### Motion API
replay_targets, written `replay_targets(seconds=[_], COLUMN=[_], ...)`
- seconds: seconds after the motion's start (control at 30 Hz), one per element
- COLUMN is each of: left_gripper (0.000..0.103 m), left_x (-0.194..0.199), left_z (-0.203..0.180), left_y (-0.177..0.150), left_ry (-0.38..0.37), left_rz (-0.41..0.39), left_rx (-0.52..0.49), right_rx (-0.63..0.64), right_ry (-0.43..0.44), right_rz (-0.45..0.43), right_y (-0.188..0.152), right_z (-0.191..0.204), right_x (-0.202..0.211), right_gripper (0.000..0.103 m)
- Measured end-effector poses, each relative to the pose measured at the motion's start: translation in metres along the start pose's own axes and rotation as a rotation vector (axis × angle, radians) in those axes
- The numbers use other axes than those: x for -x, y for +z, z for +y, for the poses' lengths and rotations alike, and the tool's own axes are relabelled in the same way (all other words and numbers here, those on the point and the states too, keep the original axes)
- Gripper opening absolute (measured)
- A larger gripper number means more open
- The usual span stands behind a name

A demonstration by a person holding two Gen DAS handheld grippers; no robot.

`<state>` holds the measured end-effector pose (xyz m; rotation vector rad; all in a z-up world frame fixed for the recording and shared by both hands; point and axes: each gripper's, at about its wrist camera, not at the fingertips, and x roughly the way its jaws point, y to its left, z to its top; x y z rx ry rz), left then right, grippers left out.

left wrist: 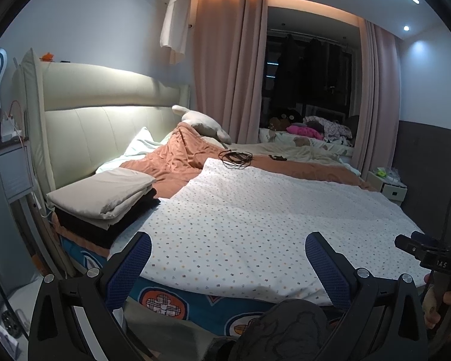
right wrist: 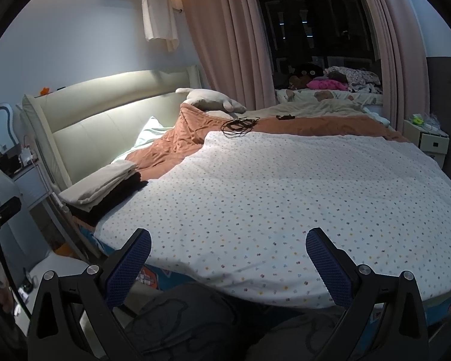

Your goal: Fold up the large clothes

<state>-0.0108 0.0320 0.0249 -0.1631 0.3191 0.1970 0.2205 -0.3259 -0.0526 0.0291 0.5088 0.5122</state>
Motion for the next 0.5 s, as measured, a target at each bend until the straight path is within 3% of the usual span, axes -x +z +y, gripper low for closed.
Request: replay_targets(seconds=[0.5], left_gripper=[0.103], left_x=[0.006], left_z=[0.006], left_y=[-0.012], left_ry=[-0.032], left_rz=[0.016], left_rx=[0.028], right_rx=[0.004], right_ry=[-0.042], right_rz=[0.042], right_y=[-0.007], right_z=[0.008], right_x=[0.008], right_gripper=[0.103])
